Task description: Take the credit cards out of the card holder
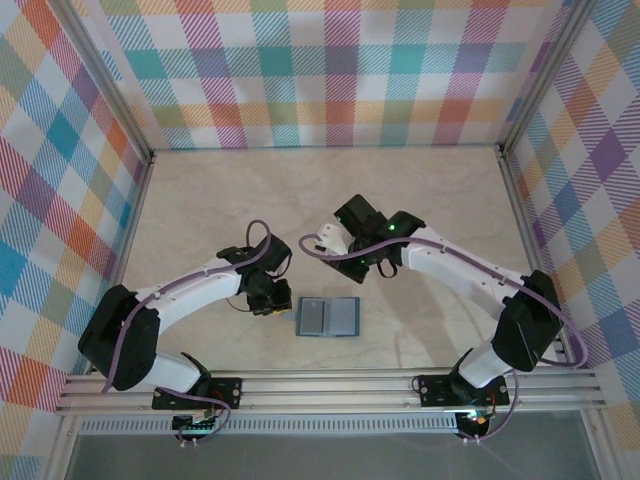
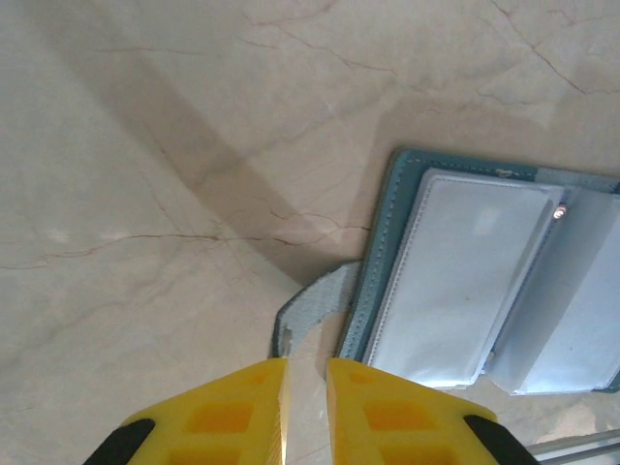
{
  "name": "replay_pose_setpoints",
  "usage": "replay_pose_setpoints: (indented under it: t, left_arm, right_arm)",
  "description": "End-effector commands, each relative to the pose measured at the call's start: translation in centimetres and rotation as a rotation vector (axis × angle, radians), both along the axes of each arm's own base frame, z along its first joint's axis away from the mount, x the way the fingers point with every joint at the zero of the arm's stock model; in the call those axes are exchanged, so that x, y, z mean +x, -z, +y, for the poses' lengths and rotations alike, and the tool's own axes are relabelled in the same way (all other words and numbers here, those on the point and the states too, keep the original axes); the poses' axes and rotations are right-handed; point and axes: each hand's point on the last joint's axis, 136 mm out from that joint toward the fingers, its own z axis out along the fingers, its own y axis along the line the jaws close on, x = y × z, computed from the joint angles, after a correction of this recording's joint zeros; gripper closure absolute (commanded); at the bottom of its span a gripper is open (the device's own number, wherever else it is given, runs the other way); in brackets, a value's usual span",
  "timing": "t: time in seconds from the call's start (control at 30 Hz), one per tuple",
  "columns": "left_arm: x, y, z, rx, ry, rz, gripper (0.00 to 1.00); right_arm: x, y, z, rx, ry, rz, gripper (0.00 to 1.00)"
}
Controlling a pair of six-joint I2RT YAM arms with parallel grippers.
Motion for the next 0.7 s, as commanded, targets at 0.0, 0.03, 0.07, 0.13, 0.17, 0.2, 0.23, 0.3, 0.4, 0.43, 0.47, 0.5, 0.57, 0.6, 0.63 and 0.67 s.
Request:
replay_pose_setpoints:
  t: [0.0, 0.03, 0.07, 0.13, 0.17, 0.2, 0.23, 0.3, 0.4, 0.43, 0.47, 0.5, 0.57, 0.6, 0.63, 0.67]
  left_arm:
    - [-0.4, -0.2, 0.9, -0.009, -0.008, 0.003, 0.81]
    - [-0.4, -0.2, 1.0, -0.012, -0.011, 0.002, 0.81]
    - [-0.4, -0.1, 1.1, -0.013, -0.014, 0.002, 0.81]
    - [-0.4, -0.1, 1.4, -0.018, -0.021, 0.001, 0.81]
    - [-0.4, 0.0, 1.6, -0.017, -0.024, 0.004, 0.81]
    - [-0.4, 0.1, 1.7, -0.017, -0.027, 0.008, 0.81]
    - [-0.4, 0.1, 1.8, -0.021, -0.03, 0.009, 0.81]
    - [-0.3, 0.1, 1.9, -0.023, -0.034, 0.009, 0.81]
    - [-0.2, 0.2, 1.9, -0.031, -0.038, 0.011, 0.8]
    - [-0.2, 0.2, 1.8, -0.037, -0.039, 0.013, 0.8]
    - [-0.2, 0.2, 1.7, -0.04, -0.039, 0.015, 0.8]
    - [-0.2, 0.3, 1.7, -0.042, -0.041, 0.018, 0.8]
    - [-0.2, 0.4, 1.8, -0.043, -0.043, 0.018, 0.8]
    - [-0.3, 0.6, 1.8, -0.041, -0.044, 0.02, 0.8]
    - [-0.3, 0.6, 1.9, -0.04, -0.044, 0.021, 0.8]
    - [-0.4, 0.8, 2.0, -0.037, -0.044, 0.027, 0.8]
  right_arm:
    - [1.8, -0.9, -1.4, -0.126, -0.177, -0.08, 1.0]
    - [2.4, -1.2, -1.4, -0.138, -0.192, -0.092, 1.0]
    - [3.0, -1.4, -1.5, -0.15, -0.205, -0.106, 1.0]
    - [4.1, -1.6, -1.5, -0.166, -0.232, -0.122, 1.0]
    - [4.7, -1.7, -1.5, -0.173, -0.24, -0.126, 1.0]
    - [5.3, -1.9, -1.5, -0.174, -0.241, -0.129, 1.0]
    - [5.9, -1.8, -1.5, -0.179, -0.245, -0.124, 1.0]
    - [7.0, -1.5, -1.6, -0.194, -0.251, -0.111, 1.0]
    - [8.6, -0.9, -1.5, -0.216, -0.263, -0.093, 1.0]
    - [9.2, -0.6, -1.5, -0.226, -0.269, -0.083, 1.0]
    - [9.4, -0.3, -1.5, -0.235, -0.276, -0.072, 1.0]
    - [9.7, -0.2, -1.4, -0.24, -0.283, -0.061, 1.0]
    - [10.4, 0.5, -1.2, -0.244, -0.289, -0.037, 1.0]
    - [10.8, 0.9, -1.1, -0.25, -0.292, -0.029, 1.0]
    - [11.2, 1.3, -1.0, -0.259, -0.291, -0.022, 1.0]
    - [11.5, 1.6, -1.0, -0.266, -0.293, -0.02, 1.0]
